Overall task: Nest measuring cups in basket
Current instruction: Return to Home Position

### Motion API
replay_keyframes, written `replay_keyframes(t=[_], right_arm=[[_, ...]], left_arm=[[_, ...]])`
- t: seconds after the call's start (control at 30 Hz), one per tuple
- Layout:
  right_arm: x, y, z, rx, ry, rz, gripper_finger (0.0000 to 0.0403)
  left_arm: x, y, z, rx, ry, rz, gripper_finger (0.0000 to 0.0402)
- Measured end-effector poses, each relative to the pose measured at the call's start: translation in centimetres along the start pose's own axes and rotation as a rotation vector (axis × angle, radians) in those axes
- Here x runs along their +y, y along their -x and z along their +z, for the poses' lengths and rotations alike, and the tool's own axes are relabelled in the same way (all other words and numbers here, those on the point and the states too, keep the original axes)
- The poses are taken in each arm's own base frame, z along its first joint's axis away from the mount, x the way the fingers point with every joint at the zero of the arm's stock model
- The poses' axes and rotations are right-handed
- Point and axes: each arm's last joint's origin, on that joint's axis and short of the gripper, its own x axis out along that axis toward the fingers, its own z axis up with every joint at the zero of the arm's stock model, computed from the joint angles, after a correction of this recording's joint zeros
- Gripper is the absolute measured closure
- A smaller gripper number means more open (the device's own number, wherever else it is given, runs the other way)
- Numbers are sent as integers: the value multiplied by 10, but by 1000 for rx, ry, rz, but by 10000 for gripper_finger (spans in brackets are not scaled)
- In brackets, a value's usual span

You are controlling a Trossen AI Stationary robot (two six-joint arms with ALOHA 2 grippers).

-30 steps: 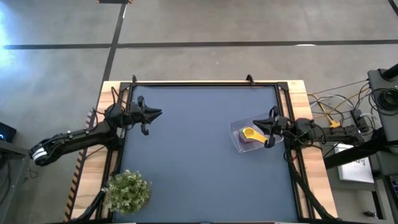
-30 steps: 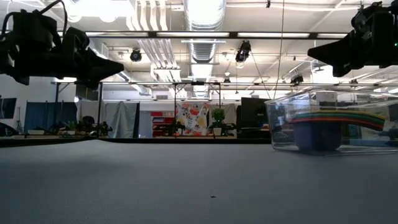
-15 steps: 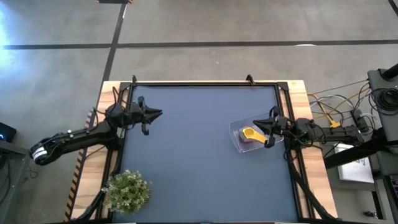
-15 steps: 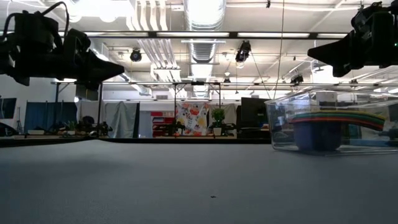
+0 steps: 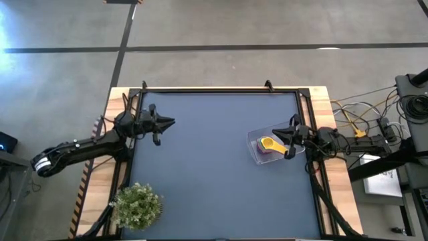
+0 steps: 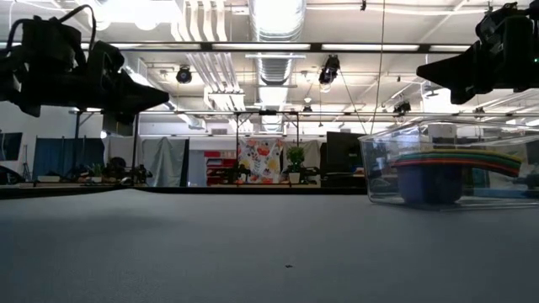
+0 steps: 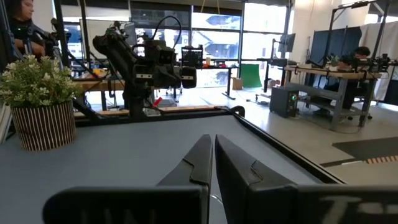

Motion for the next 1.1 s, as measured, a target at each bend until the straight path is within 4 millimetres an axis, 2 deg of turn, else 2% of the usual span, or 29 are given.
replay_keyframes(t=[1.1], right_arm=[[0,0,0,1,0,0,394]], left_arm=[[1,-3,-6,44,19,3,365]])
